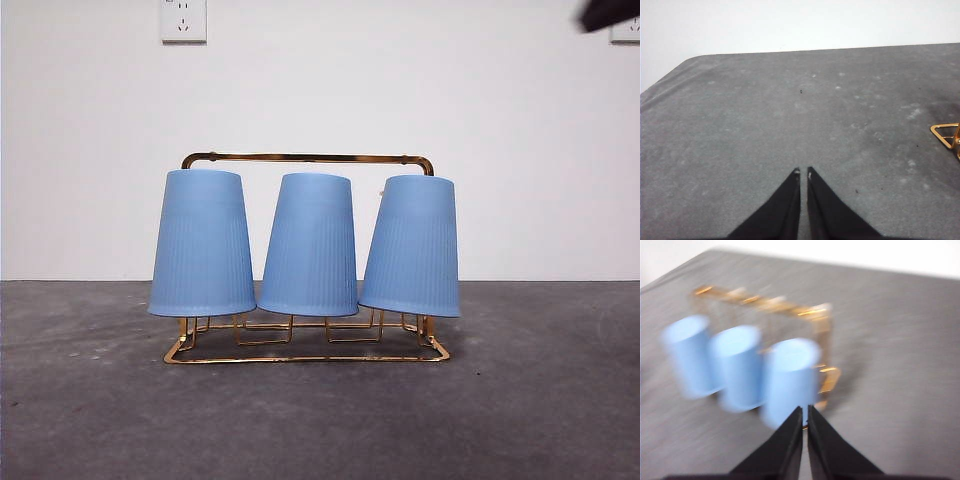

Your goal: Pick the top cup and place it on cupholder, pick up the mid cup and place it on cupholder, last pick the bottom cup and place it on cupholder.

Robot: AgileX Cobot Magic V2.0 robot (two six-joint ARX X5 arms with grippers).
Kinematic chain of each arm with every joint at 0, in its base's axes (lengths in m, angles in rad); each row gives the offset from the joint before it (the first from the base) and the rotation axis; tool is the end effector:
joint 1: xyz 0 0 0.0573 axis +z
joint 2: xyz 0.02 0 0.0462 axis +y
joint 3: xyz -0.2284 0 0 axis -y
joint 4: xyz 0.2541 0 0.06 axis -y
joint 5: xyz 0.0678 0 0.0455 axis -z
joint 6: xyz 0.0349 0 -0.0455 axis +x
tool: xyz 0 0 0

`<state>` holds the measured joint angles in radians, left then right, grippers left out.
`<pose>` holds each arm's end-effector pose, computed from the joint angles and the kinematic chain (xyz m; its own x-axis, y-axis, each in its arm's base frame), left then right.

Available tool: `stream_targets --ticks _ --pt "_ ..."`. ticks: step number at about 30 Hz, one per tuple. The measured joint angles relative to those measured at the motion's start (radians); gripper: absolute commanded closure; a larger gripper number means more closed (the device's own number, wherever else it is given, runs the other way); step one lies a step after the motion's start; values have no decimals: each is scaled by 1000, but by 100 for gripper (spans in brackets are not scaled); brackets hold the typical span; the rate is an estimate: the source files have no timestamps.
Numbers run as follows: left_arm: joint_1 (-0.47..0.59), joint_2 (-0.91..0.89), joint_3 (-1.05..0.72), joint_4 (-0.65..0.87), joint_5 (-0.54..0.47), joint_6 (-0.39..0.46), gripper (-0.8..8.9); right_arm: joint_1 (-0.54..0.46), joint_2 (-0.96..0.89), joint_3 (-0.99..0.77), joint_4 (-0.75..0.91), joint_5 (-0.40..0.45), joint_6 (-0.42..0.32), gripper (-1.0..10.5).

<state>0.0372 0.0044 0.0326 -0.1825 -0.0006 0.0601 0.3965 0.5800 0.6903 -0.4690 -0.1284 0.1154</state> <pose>0.1453 0.0054 0.1559 0.9874 0.0373 -0.1537 -0.0285 0.9978 0.0594 0.1558 0.0701 0.2803 0.8071 0.4767 -0.3482 -0.4530 0.8784 0.1525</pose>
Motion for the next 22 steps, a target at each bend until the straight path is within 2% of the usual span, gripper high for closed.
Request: stream_targets --ticks 5,8,13,22 --pt "0 0 0 0 0 0 798 -248 -176 -158 126 2 -34 936" --pt "0 0 0 0 0 0 798 -335 -279 -275 211 2 -44 936" --pt "0 0 0 0 0 0 798 -400 -426 -456 322 2 -59 936" --pt "0 0 0 0 0 0 798 -414 -563 -649 348 3 -58 936"
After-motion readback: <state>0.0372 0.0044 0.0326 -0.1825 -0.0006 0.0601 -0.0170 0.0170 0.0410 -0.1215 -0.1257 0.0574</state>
